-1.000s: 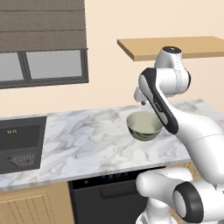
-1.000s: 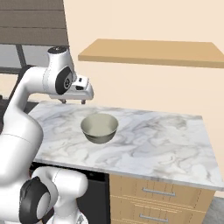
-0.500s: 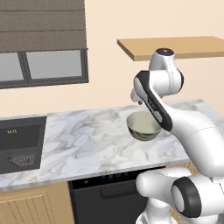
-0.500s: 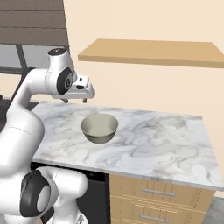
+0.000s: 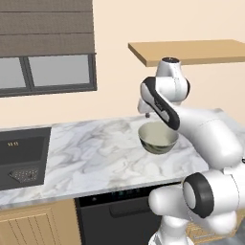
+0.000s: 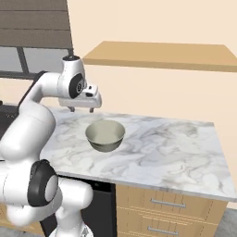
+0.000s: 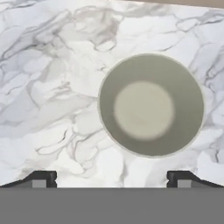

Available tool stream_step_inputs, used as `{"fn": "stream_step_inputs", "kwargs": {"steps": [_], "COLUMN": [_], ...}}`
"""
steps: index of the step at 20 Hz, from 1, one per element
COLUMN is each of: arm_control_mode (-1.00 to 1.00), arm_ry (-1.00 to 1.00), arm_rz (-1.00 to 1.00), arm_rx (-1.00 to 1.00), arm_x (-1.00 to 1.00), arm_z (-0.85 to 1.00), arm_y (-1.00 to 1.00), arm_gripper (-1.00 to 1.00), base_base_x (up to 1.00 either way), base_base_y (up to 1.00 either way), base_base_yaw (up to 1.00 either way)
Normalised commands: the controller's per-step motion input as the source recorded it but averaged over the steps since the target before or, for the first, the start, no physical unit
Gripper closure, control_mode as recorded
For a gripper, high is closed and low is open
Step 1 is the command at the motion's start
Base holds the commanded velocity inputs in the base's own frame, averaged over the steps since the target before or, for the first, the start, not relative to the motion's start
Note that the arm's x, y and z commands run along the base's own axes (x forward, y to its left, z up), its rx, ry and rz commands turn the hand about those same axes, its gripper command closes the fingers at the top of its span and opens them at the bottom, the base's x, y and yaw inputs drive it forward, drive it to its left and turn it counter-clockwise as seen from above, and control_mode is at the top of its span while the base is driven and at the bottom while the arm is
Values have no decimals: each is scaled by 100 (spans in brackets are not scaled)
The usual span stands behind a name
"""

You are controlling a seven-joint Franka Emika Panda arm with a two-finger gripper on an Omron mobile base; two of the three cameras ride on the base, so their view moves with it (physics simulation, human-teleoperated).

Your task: Place the two vegetables and bowl onto the tray for setting up a vegetable dip station.

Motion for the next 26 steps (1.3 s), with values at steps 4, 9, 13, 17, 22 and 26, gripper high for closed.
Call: {"fn": "stream_step_inputs", "kwargs": {"steps": [4,9,13,17,22,26], "arm_control_mode": [-100,-100,-100,-100,-100,-100], "arm_ry": [28,28,12,0,-8,-19], "arm_rz": [0,0,0,0,0,-3], "arm_rx": [0,0,0,0,-1,-5], "arm_x": [30,29,20,9,2,0], "arm_z": [-36,-40,-38,-38,-35,-33], "arm_y": [10,11,8,4,0,0], "arm_gripper": [-100,-100,-100,-100,-100,-100], "base_base_x": [0,0,0,0,0,0], "base_base_y": [0,0,0,0,0,0], "base_base_yaw": [0,0,0,0,0,0]}}
